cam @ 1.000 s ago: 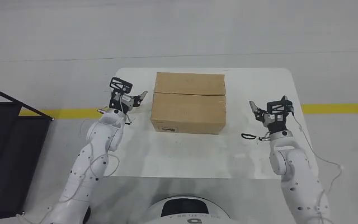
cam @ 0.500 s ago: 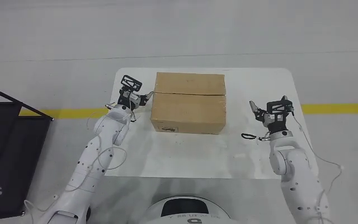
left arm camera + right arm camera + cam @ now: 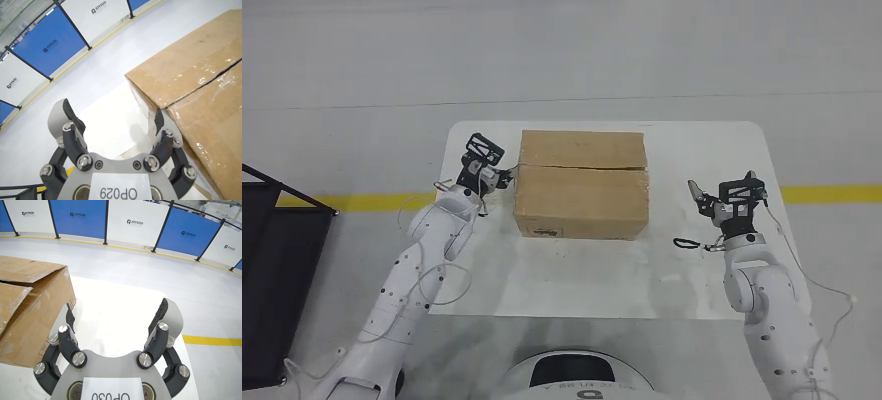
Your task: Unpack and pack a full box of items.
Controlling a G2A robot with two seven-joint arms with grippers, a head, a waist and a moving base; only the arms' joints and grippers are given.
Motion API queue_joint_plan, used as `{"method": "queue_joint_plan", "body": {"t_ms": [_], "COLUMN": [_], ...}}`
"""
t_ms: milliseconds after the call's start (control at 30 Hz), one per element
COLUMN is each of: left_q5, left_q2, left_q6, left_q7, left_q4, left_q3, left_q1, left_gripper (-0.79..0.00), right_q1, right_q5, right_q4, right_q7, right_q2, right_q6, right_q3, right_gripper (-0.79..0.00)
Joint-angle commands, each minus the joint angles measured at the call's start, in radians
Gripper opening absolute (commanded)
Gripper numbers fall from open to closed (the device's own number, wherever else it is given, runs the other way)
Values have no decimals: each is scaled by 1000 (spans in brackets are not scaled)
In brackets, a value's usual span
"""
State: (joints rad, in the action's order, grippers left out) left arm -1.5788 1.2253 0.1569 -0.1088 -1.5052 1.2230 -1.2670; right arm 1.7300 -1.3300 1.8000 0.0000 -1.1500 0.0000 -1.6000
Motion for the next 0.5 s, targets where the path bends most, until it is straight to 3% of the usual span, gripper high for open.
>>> {"method": "queue_joint_plan", "body": {"t_ms": [0, 233, 300, 467], "left_q5": [35, 190, 236, 206], "left_q2": [-2, -15, -20, -35], "left_q6": [29, 244, 349, 553], "left_q7": [23, 111, 132, 154], "left_q4": [-14, -50, -51, -49], "left_q3": [13, 77, 84, 71], "left_q1": [-9, -45, -55, -70], "left_gripper": [0, 0, 0, 0], "right_q1": [0, 0, 0, 0], "right_q5": [0, 0, 0, 0], "right_q4": [0, 0, 0, 0], "right_q7": [0, 0, 0, 0], "right_q2": [0, 0, 0, 0], "right_q6": [0, 0, 0, 0], "right_q3": [0, 0, 0, 0], "right_gripper": [0, 0, 0, 0]}}
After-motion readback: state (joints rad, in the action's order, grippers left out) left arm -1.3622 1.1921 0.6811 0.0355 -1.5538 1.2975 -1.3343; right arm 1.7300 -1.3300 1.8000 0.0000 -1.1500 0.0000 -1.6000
